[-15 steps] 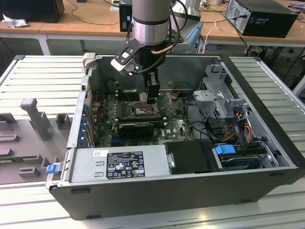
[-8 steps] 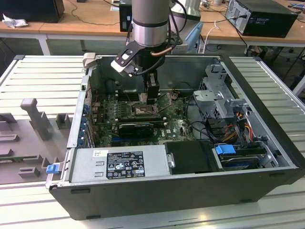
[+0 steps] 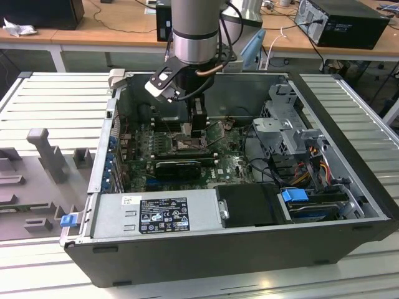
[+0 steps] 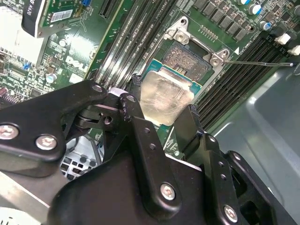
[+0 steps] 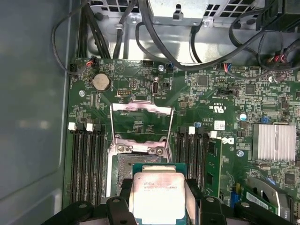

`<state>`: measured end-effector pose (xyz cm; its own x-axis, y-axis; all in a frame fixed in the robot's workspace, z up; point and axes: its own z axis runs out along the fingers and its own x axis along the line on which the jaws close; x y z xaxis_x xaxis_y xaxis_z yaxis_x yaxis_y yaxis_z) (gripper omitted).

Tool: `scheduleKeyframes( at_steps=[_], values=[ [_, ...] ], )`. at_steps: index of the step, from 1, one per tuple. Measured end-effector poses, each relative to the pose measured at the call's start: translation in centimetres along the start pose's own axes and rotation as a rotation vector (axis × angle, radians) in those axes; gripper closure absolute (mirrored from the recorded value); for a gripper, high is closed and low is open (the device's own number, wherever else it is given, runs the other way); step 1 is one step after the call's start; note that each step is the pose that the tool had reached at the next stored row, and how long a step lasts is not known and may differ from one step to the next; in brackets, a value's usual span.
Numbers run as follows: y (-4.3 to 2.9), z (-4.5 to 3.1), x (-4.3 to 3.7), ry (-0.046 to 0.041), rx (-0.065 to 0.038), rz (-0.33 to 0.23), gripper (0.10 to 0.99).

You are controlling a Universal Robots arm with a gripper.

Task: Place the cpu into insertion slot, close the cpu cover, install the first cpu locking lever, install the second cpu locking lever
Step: 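Place the cpu into insertion slot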

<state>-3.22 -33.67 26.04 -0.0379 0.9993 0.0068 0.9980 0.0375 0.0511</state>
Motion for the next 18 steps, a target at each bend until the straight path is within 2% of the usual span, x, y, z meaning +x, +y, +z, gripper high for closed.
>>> scheduleKeyframes(
  at_steps=[18],
  values=[
    [-0.29,1.31,0.49,0.0000,0.000,0.000,0.561]
  ],
)
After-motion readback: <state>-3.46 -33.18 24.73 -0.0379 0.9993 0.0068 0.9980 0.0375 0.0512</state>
